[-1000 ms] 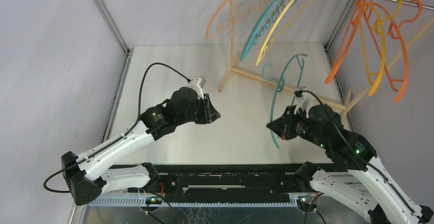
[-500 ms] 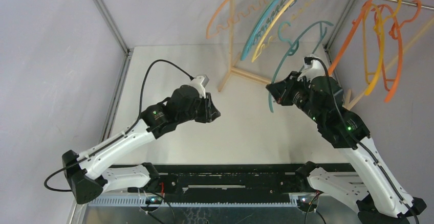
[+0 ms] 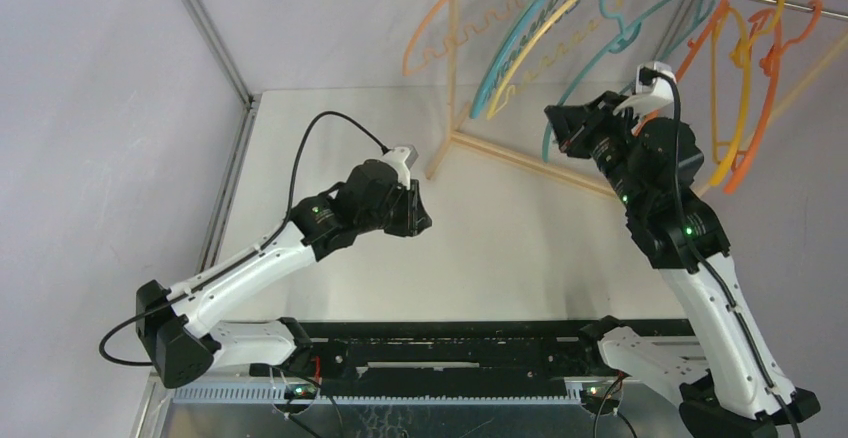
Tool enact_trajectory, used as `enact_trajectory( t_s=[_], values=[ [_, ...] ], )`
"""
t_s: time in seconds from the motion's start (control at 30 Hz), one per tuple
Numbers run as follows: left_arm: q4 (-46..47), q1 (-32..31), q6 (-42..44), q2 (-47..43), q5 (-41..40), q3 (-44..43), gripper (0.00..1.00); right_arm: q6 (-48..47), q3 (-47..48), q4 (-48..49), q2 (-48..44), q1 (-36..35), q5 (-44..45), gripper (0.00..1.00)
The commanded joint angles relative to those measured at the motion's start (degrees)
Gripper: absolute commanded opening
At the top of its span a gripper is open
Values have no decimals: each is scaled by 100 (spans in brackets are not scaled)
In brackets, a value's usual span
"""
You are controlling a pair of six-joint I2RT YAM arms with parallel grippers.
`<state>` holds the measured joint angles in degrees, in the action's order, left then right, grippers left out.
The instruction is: Organize the hangers
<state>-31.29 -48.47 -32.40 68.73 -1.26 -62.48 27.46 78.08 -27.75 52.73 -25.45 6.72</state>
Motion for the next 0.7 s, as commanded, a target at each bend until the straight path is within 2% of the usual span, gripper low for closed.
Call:
enact_trajectory(
  t_s=[0.0, 0.37, 0.67],
  values=[
    [135, 121, 166, -71, 104, -199, 30, -237, 209, 710, 285, 563, -308, 10],
    [292, 361, 13, -96, 163, 106, 30, -257, 278, 1150, 871, 1947, -1309, 10],
    [327, 478, 25, 85, 313, 81, 30, -285, 269, 1306, 1055, 2110, -1492, 10]
  ],
)
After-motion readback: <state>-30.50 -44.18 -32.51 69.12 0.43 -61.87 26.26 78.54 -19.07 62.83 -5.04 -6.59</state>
